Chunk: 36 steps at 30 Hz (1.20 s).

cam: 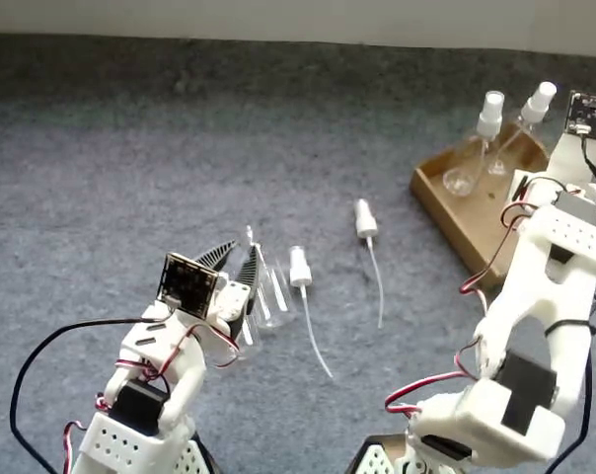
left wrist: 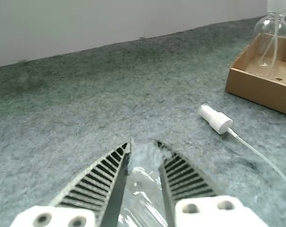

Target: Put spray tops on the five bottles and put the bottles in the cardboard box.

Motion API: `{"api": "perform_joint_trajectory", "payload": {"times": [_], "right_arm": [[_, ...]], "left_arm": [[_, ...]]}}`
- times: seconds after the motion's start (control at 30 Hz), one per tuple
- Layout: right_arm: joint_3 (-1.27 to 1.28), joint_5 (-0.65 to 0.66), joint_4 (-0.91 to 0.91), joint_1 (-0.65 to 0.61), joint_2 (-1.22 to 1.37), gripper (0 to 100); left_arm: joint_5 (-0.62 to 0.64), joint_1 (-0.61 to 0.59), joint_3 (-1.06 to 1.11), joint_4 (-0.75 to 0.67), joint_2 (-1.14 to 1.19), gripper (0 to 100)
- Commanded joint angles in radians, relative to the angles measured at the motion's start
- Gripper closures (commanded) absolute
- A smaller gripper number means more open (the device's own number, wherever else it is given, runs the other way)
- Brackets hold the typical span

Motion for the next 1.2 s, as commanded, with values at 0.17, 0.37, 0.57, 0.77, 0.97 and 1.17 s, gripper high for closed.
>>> {"api": "perform_joint_trajectory", "payload": {"times": [0.17,0.37,0.57,0.77,0.97,1.17], "right_arm": [[-0.033,0.006,0.237,-0.025,-0.286,67.4],[-0.031,-0.008,0.415,-0.136,-0.432,67.4],[-0.031,-0.112,0.513,-0.288,-0.553,67.4],[-0.031,-0.114,0.651,-0.595,-0.599,67.4],[-0.036,-0.198,0.688,-0.831,-0.513,67.3],[-0.044,-0.229,0.688,-0.943,-0.312,67.3]], "left_arm": [[-0.009,-0.133,0.002,-0.008,-0.001,99],[-0.006,-0.199,-0.021,-0.008,-0.002,100],[-0.003,-0.351,-0.059,-0.006,-0.002,100],[-0.002,-0.400,-0.068,-0.008,-0.002,100],[-0.009,-0.410,-0.085,-0.008,-0.002,100],[-0.008,-0.501,-0.101,-0.006,-0.002,100]]}}
